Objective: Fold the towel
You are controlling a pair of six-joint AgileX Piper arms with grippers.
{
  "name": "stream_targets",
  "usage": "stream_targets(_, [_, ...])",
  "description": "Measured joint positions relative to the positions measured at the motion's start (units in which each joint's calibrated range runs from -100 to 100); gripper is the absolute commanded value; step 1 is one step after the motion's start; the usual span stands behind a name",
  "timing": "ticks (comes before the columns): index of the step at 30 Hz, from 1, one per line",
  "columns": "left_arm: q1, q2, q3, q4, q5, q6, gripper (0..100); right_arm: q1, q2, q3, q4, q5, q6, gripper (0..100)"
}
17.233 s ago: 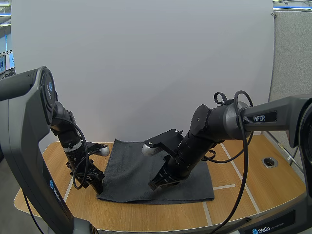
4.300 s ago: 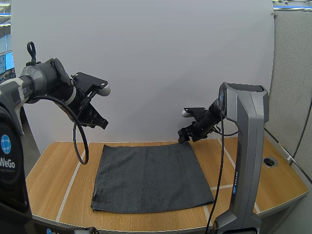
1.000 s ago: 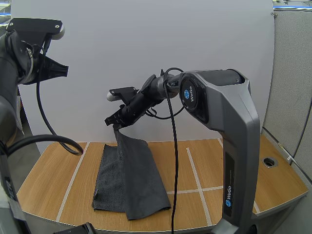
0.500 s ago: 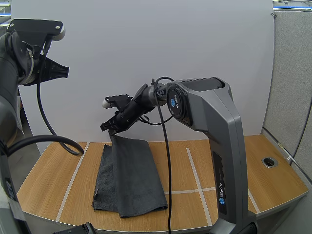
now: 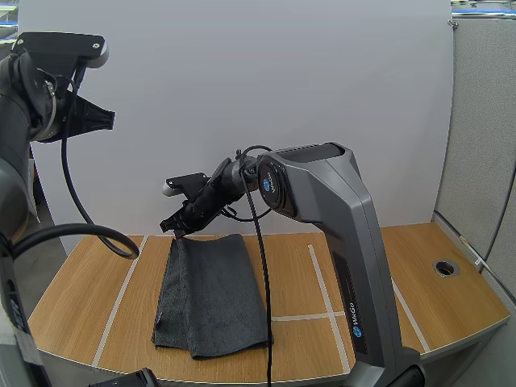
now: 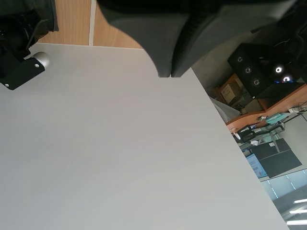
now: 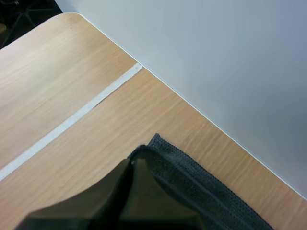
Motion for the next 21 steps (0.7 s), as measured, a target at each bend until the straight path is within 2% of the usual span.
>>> stream_targets(9, [0.00,0.00,0.00,0.00,0.33,0.00,0,0.09,2.16,-1.82,0.12,-0.84,0.00,0])
stream_targets(17, [0.00,0.00,0.00,0.00,4.77,0.00,0,0.31,5.15,-3.08,0.22,-7.41,0.00,0])
stream_targets(18, [0.00,0.00,0.00,0.00,4.77,0.00,0,0.31,5.42,-3.08,0.20,-8.10,0.00,3])
stream_targets(19, [0.00,0.00,0.00,0.00,4.83,0.00,0,0.31,6.26,-3.08,0.20,-9.01,0.00,12])
stream_targets(20, [0.00,0.00,0.00,0.00,4.98,0.00,0,0.31,6.51,-3.08,0.20,-9.24,0.00,26])
stream_targets(21, [0.00,0.00,0.00,0.00,4.98,0.00,0,0.31,6.50,-3.08,0.20,-9.24,0.00,45])
